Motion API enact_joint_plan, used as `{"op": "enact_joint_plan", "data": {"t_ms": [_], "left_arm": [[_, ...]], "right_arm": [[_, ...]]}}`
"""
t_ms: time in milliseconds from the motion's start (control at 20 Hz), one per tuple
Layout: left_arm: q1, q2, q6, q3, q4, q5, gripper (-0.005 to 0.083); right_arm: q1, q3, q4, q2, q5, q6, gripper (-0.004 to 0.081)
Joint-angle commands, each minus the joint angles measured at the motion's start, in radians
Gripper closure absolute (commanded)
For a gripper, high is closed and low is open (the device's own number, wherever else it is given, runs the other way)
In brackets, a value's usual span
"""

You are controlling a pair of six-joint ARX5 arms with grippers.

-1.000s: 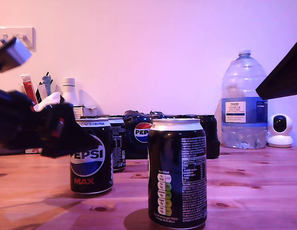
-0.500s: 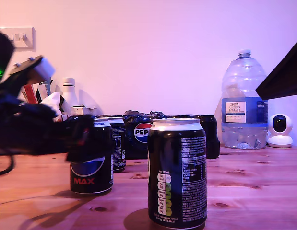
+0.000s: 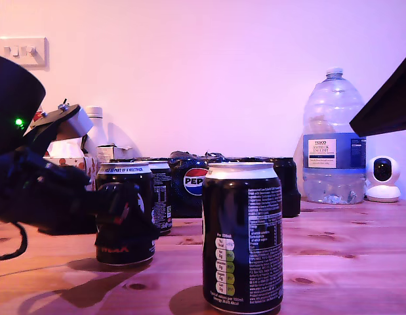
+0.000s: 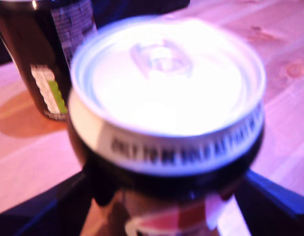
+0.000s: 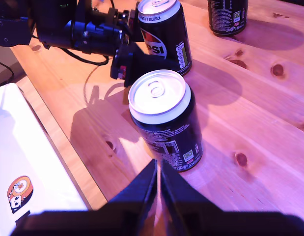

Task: Stack up the Pepsi cans on top of each other

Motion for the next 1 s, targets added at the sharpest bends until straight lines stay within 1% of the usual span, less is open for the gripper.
{"op": "enact_joint_plan", "data": {"t_ms": [0, 50, 100, 150, 200, 400, 550, 850, 950], "left_arm": [[-0.006, 0.001, 0.001, 0.002, 0.006, 0.005, 0.0189], [-0.006, 0.001, 0.002, 0.002, 0.008, 0.008, 0.0284], [-0.006, 0.001, 0.004, 0.002, 0.013, 0.016, 0.0357], [-0.007, 0.001, 0.027, 0.002, 0.018, 0.022, 0.0391], [-0.006, 0.001, 0.028, 0.002, 0.023, 0.023, 0.0403], [-0.008, -0.004, 0.04, 0.002, 0.027, 0.028, 0.0403], [-0.009, -0.047, 0.048, 0.002, 0.003, 0.042, 0.0403], [-0.023, -0.227, 0.054, 0.002, -0.172, 0.085, 0.0405], [-0.034, -0.301, 0.054, 0.002, -0.223, 0.094, 0.0422]], "right_arm": [[0.003, -0.009, 0.006, 0.006, 0.0, 0.001, 0.0783], [0.003, -0.009, 0.006, 0.006, 0.002, 0.001, 0.0783], [0.003, -0.009, 0.005, 0.006, 0.011, 0.001, 0.0783], [0.003, -0.009, 0.002, 0.006, 0.01, 0.003, 0.0783], [0.003, -0.009, 0.0, 0.006, 0.005, 0.003, 0.0783], [0.003, -0.009, -0.016, 0.006, 0.0, 0.003, 0.0783], [0.003, -0.009, -0.018, 0.006, -0.001, 0.003, 0.0783], [0.003, -0.009, -0.039, 0.006, -0.001, 0.004, 0.0783], [0.003, -0.009, -0.05, 0.006, -0.001, 0.004, 0.0783]]}}
